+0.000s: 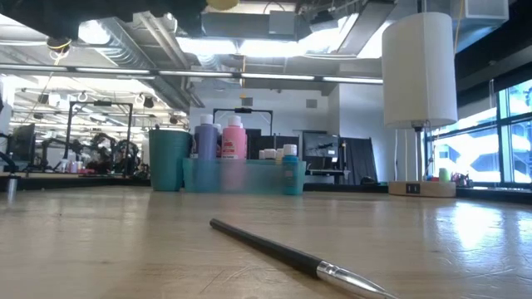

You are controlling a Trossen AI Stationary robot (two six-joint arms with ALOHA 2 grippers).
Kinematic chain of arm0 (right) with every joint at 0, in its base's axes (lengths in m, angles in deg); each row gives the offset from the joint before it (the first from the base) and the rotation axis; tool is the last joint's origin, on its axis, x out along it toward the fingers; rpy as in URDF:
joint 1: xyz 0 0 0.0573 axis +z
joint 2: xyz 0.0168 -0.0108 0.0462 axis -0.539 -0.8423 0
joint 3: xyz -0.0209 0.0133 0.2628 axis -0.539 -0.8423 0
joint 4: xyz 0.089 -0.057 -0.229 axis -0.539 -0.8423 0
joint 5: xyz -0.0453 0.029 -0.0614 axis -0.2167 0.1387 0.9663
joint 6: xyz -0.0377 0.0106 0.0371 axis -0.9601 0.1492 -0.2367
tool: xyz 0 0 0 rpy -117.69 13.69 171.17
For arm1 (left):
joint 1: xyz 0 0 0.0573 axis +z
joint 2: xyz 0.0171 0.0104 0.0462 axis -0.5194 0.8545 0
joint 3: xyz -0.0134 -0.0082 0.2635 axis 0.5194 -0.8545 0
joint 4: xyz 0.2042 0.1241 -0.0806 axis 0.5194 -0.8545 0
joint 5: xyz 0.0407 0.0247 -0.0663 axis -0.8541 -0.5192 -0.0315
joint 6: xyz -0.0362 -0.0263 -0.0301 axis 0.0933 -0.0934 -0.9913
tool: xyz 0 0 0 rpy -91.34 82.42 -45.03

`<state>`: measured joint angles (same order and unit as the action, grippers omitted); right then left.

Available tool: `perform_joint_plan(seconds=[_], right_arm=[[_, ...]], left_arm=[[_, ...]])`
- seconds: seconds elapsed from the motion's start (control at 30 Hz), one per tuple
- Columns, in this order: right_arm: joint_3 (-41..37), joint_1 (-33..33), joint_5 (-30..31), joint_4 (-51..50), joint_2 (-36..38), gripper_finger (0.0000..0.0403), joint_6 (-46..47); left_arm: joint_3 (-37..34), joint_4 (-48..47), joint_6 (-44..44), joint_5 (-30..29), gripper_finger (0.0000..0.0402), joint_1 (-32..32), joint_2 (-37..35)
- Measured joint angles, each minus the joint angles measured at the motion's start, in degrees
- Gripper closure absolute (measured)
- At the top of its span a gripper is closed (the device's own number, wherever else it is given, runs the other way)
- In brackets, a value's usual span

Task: Pick & Place Paint Supplies
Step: Put the small yellow paint bottle into the green bin

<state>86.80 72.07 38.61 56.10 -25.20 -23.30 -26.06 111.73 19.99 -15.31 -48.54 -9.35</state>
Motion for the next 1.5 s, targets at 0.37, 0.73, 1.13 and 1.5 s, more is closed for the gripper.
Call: perform_joint_plan(seconds=[0.37, 0.73, 1.13, 1.5], right_arm=[[-2.48, -4.83, 0.77, 10.21, -0.11, 0.0155, -8.95], [-2.46, -8.14, -8.27, 26.65, -0.14, 0.0155, -27.27], [-2.46, -10.56, -14.36, 29.05, -0.14, 0.0157, -29.47], [-2.46, -10.59, -14.32, 28.96, -0.14, 0.0238, -29.48]], left_arm=[[0.02, 9.91, 6.40, -0.35, 0.0291, -4.16, 0.07], [0.02, 12.94, 8.40, -0.88, 0.0289, -4.16, 0.09], [0.02, 12.92, 9.08, -0.39, 0.0288, -4.14, 0.09], [0.02, 12.89, 9.28, -0.11, 0.0286, -4.16, 0.11]])
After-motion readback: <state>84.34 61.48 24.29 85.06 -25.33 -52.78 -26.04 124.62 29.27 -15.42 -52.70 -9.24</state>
